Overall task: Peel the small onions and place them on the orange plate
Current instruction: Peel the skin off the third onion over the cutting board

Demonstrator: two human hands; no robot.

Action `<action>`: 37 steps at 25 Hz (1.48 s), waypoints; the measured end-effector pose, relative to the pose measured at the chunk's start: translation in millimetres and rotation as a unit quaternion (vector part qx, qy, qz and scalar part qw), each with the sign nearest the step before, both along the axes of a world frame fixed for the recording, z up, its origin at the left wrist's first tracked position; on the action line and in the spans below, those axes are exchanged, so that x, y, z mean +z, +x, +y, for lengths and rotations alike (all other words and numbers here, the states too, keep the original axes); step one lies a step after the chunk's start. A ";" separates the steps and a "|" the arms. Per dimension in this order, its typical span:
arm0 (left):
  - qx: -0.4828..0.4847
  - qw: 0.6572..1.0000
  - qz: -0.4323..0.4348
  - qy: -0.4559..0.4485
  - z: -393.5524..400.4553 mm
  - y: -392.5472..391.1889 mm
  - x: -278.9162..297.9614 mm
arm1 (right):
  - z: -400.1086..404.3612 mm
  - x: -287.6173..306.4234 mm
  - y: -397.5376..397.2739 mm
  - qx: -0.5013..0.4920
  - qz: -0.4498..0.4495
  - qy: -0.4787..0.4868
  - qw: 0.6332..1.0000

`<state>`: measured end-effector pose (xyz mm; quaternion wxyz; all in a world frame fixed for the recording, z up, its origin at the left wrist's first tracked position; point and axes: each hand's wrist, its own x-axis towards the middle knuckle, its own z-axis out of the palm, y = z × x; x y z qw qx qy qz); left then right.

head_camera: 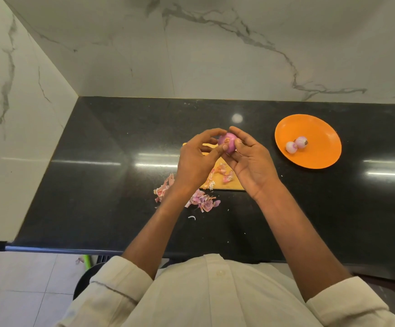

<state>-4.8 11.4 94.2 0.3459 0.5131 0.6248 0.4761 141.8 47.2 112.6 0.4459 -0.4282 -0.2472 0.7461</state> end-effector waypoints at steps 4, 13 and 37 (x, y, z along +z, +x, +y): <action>0.062 0.994 -0.030 0.087 -0.2 5.0 0.4 | -0.3 6.5 0.3 -0.009 -0.028 0.041 0.999; 0.042 0.982 0.149 0.109 9.0 13.1 19.4 | 1.3 15.1 1.8 -0.013 -0.086 0.091 0.992; 0.059 0.985 -0.147 0.065 3.3 7.1 18.4 | 1.5 18.1 -2.9 -0.023 0.026 0.063 0.997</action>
